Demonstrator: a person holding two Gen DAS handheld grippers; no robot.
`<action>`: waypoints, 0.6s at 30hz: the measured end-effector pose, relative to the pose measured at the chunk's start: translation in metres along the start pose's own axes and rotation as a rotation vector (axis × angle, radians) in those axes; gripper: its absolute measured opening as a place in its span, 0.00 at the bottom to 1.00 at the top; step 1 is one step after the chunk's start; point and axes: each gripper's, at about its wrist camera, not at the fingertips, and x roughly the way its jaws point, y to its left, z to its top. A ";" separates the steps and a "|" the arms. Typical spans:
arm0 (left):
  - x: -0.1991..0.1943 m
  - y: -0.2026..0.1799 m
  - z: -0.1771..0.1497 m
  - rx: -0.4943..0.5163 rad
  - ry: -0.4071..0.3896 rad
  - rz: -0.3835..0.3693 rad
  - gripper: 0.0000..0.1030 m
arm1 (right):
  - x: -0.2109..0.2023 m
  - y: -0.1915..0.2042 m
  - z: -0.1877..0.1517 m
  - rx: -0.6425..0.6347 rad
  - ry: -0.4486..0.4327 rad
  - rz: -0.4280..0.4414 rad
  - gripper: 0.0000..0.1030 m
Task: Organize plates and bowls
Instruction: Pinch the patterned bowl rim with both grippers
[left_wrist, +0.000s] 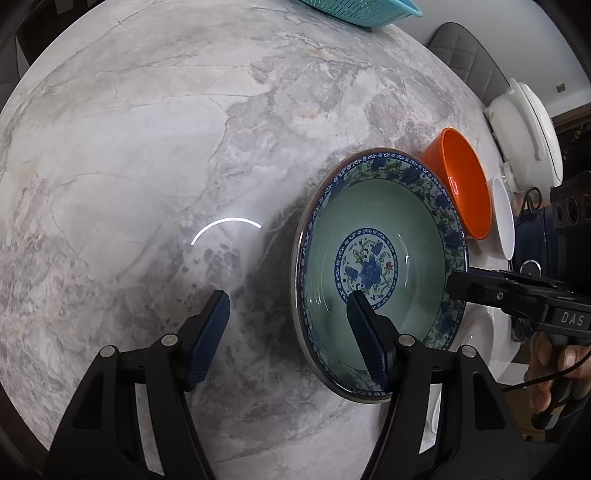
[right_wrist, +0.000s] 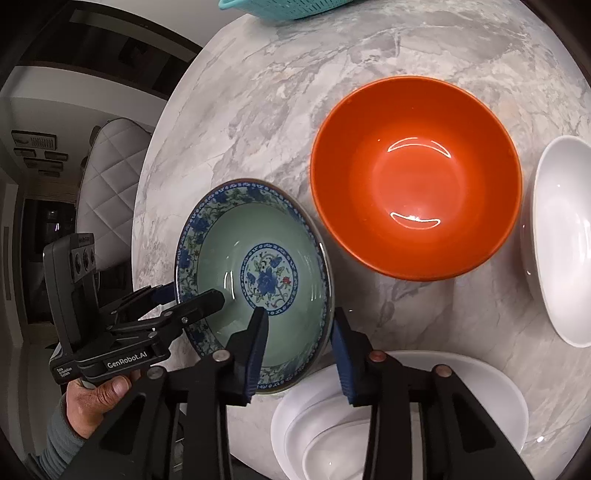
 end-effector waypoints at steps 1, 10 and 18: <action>0.001 0.000 0.001 -0.006 -0.001 -0.002 0.61 | 0.000 -0.001 0.000 0.004 -0.005 0.002 0.36; 0.007 -0.006 0.005 0.004 0.003 -0.022 0.21 | 0.005 -0.004 0.002 0.004 -0.013 -0.002 0.15; -0.007 -0.008 -0.007 0.018 -0.005 -0.014 0.16 | 0.004 0.000 -0.001 -0.002 -0.038 -0.020 0.09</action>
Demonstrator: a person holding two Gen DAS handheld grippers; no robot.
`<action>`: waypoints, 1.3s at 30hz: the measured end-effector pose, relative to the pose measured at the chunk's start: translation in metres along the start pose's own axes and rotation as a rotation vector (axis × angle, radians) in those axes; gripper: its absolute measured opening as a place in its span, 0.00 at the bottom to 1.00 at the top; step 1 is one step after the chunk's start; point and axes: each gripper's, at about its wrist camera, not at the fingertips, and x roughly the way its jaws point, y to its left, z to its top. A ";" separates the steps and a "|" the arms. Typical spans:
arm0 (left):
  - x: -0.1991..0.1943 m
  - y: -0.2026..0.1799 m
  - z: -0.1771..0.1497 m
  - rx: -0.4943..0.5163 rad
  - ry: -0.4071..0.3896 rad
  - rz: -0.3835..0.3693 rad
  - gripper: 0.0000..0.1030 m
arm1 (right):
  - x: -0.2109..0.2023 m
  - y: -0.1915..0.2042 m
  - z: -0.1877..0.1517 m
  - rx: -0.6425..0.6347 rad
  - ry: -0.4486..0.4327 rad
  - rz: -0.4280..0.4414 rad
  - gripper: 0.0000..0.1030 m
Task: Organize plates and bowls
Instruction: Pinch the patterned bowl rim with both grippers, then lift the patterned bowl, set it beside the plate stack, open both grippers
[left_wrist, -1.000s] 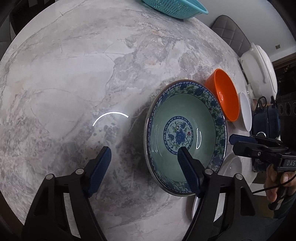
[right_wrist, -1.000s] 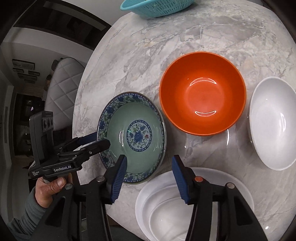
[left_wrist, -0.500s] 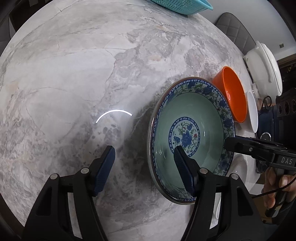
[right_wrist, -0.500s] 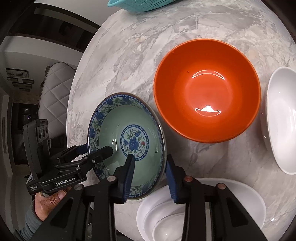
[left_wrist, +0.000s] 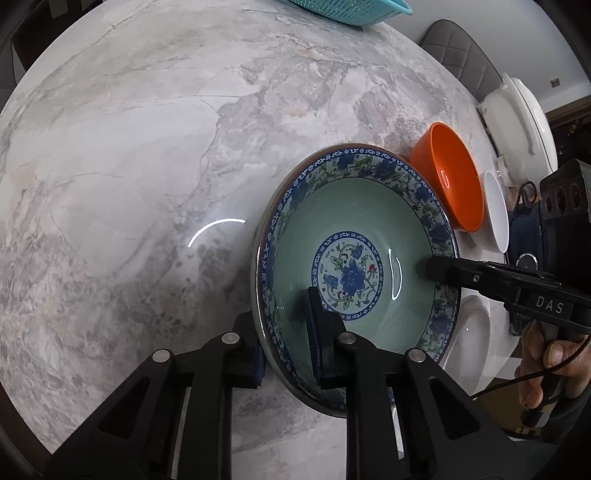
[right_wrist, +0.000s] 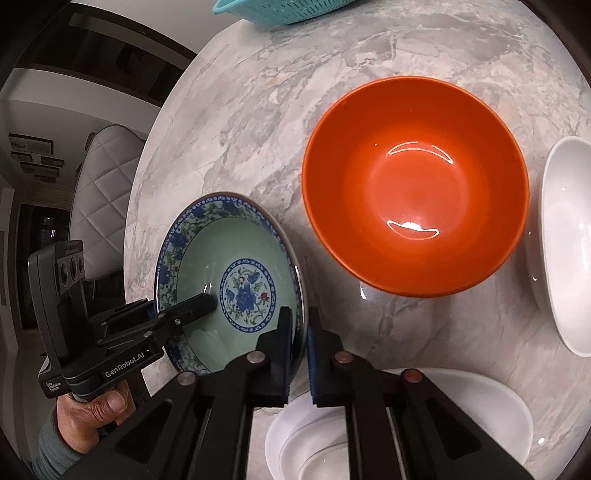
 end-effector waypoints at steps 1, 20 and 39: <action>-0.006 0.002 -0.004 -0.003 -0.004 0.002 0.16 | -0.002 0.003 -0.002 -0.004 -0.004 0.003 0.09; -0.039 0.059 -0.129 -0.099 0.009 -0.014 0.16 | 0.028 0.073 -0.087 -0.145 0.061 -0.007 0.09; -0.143 0.042 -0.046 -0.091 -0.214 -0.101 0.77 | -0.093 0.009 -0.082 -0.040 -0.225 0.023 0.53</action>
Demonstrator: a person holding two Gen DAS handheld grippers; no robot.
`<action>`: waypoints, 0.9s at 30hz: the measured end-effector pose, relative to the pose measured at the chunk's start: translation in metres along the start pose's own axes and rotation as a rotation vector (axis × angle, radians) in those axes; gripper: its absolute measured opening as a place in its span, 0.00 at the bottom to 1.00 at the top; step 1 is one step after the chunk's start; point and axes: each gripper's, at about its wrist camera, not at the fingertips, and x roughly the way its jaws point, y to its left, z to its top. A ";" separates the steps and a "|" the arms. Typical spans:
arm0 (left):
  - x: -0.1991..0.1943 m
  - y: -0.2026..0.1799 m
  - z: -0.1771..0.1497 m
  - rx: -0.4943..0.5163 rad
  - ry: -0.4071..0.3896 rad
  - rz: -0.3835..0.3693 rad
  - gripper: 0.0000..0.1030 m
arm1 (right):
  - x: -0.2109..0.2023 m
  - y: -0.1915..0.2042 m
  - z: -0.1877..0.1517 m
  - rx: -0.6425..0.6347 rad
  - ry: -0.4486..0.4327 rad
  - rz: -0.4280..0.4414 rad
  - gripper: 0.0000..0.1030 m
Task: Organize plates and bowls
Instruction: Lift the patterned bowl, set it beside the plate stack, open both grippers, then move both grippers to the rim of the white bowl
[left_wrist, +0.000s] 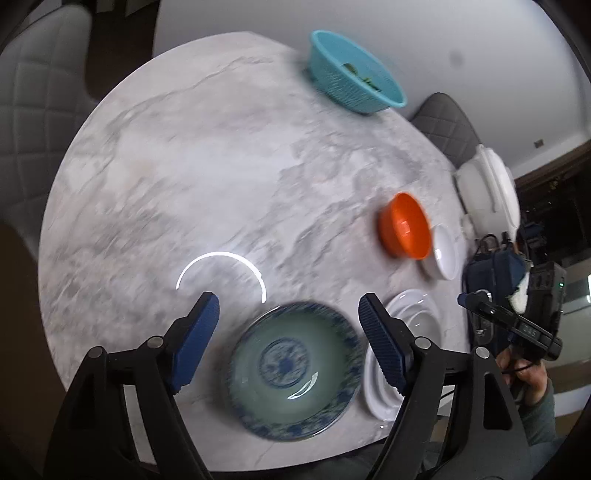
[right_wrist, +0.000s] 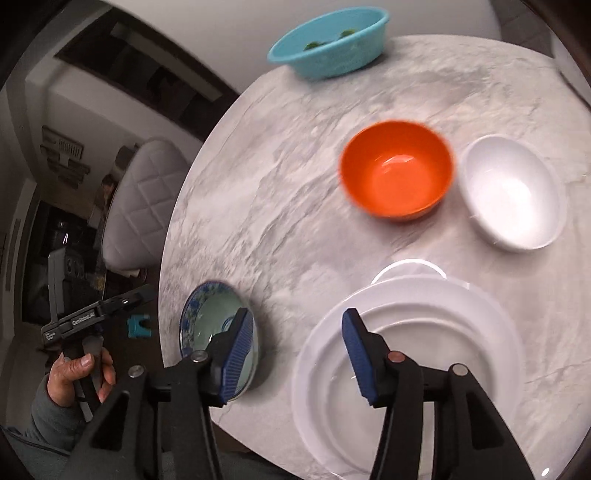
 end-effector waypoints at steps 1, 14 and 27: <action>0.002 -0.019 0.012 0.031 -0.007 -0.031 0.80 | -0.017 -0.016 0.009 0.033 -0.036 -0.015 0.53; 0.188 -0.277 0.049 0.476 0.255 -0.103 0.78 | -0.073 -0.176 0.070 0.281 -0.086 -0.049 0.52; 0.293 -0.316 0.098 0.752 0.471 -0.041 0.57 | -0.040 -0.216 0.045 0.399 -0.022 0.012 0.44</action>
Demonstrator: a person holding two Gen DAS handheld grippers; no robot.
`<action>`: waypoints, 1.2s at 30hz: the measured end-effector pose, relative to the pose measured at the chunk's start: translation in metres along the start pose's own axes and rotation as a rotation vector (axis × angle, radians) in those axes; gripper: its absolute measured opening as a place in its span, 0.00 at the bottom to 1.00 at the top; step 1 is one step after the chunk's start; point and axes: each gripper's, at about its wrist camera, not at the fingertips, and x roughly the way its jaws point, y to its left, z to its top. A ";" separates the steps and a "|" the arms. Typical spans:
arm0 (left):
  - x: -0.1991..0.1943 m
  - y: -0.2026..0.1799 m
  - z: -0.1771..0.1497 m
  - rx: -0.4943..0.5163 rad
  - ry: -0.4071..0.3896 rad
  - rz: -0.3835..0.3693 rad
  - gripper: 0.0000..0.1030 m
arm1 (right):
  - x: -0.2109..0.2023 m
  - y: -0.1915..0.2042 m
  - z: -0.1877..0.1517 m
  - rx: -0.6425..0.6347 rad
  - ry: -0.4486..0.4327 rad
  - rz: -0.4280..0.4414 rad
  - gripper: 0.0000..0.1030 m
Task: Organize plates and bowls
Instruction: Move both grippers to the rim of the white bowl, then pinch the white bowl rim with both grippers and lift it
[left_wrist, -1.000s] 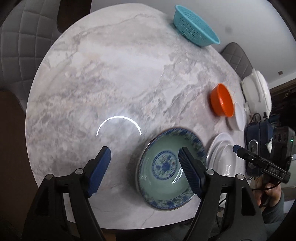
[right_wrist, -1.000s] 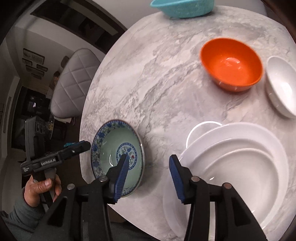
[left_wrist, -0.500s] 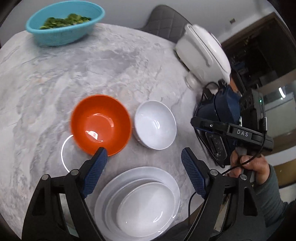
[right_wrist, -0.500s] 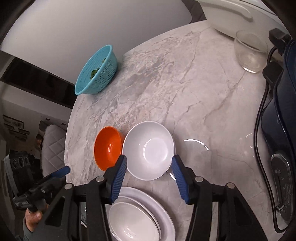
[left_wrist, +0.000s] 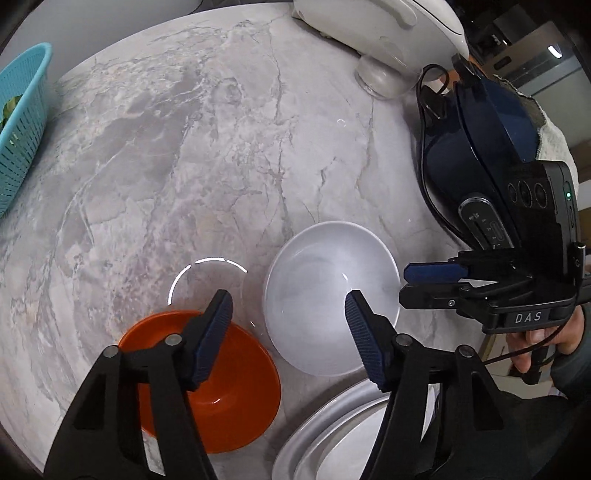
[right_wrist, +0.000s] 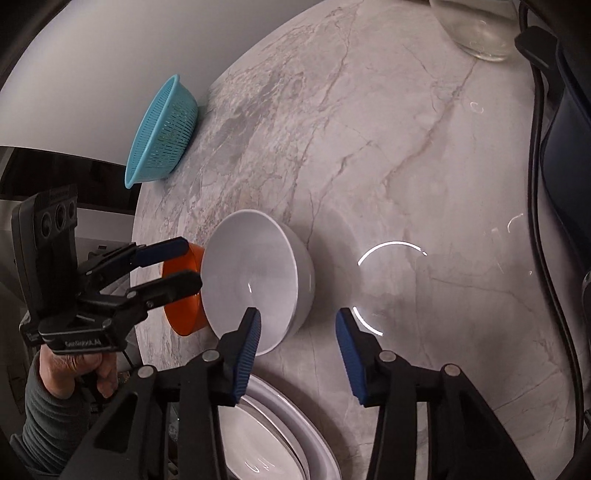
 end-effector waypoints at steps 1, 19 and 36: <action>0.003 0.002 0.003 0.000 0.013 -0.002 0.54 | 0.002 -0.002 0.000 0.011 0.002 0.004 0.43; 0.035 0.003 0.013 0.011 0.145 0.007 0.29 | 0.028 -0.002 0.003 0.056 0.054 0.023 0.29; 0.053 -0.004 0.007 -0.008 0.171 0.044 0.07 | 0.030 -0.011 0.010 0.097 0.023 0.012 0.13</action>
